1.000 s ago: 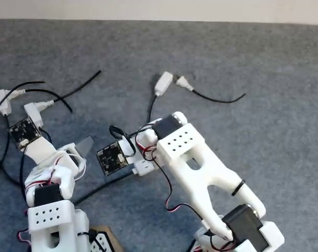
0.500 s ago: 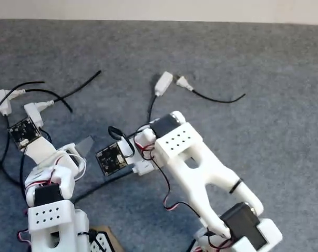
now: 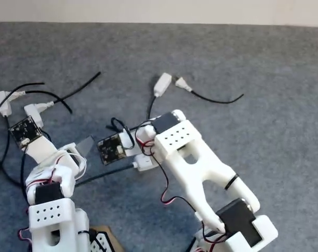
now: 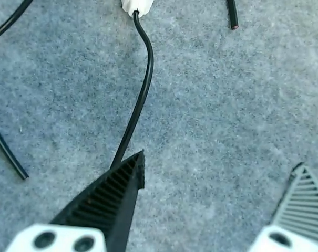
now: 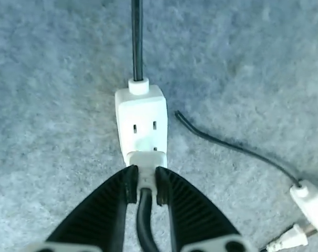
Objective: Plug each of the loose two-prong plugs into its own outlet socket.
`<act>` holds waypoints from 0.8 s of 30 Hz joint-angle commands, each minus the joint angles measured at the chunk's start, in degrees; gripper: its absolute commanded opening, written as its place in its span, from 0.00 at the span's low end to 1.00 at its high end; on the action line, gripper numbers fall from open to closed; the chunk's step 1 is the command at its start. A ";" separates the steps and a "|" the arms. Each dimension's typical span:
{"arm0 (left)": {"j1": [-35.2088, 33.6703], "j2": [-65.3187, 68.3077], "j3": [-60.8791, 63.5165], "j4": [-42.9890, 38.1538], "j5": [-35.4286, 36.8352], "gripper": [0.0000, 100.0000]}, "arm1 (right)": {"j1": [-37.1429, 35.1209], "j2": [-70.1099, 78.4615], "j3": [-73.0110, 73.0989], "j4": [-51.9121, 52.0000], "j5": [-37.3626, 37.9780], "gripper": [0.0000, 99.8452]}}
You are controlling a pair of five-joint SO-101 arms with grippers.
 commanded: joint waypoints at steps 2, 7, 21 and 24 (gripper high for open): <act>-0.22 -0.13 -0.48 -0.88 0.35 0.40 | 1.63 3.21 0.75 -1.10 -1.41 0.01; -0.22 -0.13 -0.48 -0.88 0.35 0.40 | -0.31 3.12 -0.84 -0.92 -7.38 0.01; -0.22 -0.13 -0.40 -0.88 0.35 0.40 | -5.05 3.12 -4.62 -3.03 -26.02 0.01; -0.22 -0.13 -0.31 -0.88 0.35 0.40 | -3.91 3.12 -4.70 -4.79 -31.21 0.01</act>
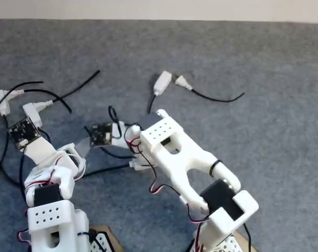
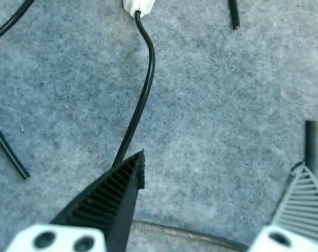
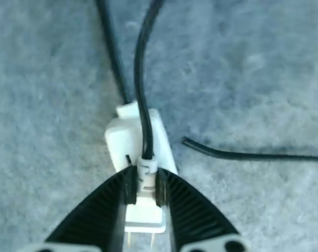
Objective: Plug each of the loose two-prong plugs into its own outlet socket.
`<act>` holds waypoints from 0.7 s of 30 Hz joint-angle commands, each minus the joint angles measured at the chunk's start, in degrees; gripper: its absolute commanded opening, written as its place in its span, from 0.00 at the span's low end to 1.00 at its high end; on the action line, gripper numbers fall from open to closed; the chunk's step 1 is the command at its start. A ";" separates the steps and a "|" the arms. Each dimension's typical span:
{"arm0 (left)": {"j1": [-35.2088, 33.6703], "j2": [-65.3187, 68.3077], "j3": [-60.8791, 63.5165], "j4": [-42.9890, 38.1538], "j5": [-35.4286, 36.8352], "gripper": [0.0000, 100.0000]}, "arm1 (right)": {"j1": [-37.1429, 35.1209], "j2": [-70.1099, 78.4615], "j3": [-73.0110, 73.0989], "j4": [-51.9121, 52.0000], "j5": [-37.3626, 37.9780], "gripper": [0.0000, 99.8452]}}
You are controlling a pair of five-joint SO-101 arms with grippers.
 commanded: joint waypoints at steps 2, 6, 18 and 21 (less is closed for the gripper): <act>-0.13 -0.22 -0.31 -0.88 0.35 0.40 | 1.45 -0.40 -1.54 -2.95 -7.74 0.01; -0.13 -0.31 -0.31 -0.88 0.35 0.40 | 4.70 -3.03 -1.36 -3.91 -12.22 0.01; -0.04 -0.31 -0.40 -0.88 0.35 0.40 | 28.44 -12.00 5.85 -3.38 -26.11 0.01; -0.04 -0.31 -0.31 -0.88 0.35 0.40 | 31.52 -12.18 8.22 -4.35 -32.79 0.01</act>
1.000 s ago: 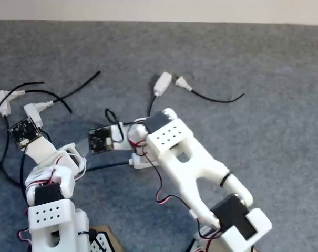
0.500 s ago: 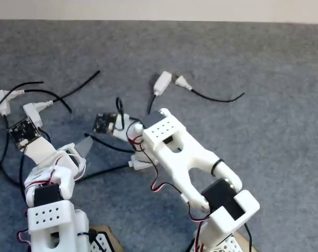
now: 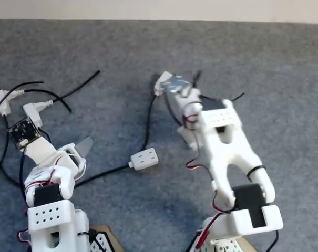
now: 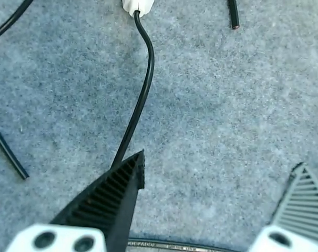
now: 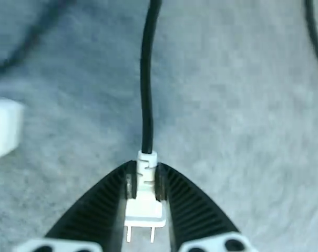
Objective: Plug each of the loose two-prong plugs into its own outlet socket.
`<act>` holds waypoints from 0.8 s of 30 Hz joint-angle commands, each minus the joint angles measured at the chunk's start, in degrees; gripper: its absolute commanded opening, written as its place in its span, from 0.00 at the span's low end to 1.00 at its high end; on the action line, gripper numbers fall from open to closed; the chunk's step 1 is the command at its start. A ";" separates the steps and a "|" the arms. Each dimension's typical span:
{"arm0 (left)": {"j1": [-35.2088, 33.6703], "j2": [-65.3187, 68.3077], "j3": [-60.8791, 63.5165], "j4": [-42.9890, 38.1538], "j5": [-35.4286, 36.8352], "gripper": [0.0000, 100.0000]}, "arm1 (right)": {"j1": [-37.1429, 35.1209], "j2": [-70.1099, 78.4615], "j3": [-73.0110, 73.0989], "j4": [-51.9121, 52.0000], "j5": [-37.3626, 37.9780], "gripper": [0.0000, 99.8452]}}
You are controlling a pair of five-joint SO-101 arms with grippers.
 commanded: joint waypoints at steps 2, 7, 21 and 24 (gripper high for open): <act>-0.04 -0.31 -0.31 -0.88 0.35 0.40 | 3.91 -3.30 1.19 -1.10 -9.32 0.01; 1.10 -0.04 -0.04 -0.88 0.35 0.40 | 4.62 -3.30 1.36 -0.75 -12.48 0.07; 1.10 0.04 -0.04 -0.88 0.35 0.40 | 4.62 0.75 1.27 -2.15 -12.22 0.22; 1.10 0.04 -0.04 -0.88 0.35 0.40 | 4.53 6.55 1.10 -5.93 -12.40 0.22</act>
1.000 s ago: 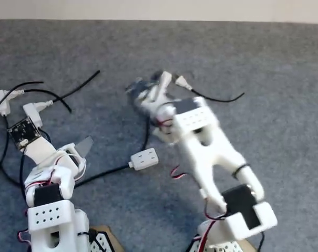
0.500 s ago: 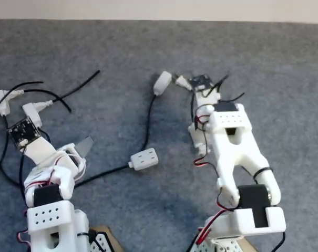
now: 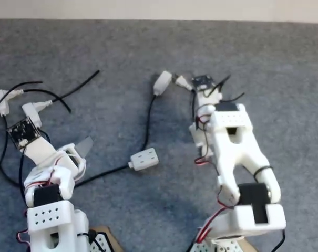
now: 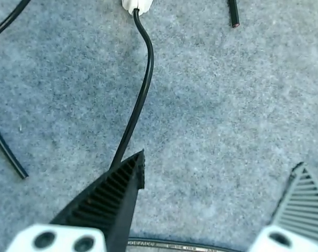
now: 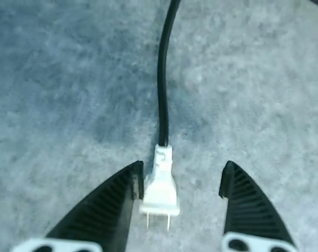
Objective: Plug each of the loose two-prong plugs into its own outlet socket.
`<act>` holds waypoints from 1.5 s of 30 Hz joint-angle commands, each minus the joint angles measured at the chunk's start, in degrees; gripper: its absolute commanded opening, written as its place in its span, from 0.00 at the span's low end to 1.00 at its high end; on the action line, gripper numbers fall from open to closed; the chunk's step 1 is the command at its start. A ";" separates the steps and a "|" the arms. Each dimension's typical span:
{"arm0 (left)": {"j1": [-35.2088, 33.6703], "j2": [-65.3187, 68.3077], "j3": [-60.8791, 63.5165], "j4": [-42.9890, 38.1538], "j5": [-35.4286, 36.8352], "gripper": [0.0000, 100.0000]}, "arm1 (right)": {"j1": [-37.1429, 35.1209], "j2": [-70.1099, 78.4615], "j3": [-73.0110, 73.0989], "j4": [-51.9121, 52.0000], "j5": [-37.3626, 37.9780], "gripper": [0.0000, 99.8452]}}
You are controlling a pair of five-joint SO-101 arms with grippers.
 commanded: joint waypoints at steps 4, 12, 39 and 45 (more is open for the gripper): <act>0.92 0.04 -0.22 -0.88 0.35 0.40 | 0.31 7.96 -1.54 -4.79 -0.62 0.22; 0.92 0.04 -0.22 -0.88 0.35 0.40 | 0.31 7.96 -2.77 -6.99 -0.70 0.06; 31.69 19.82 -59.47 47.38 -2.29 0.42 | -23.60 -73.63 20.44 -3.82 -11.34 0.00; 44.35 17.98 -67.74 47.21 -2.55 0.50 | -26.51 -78.02 27.56 -9.19 -13.63 0.00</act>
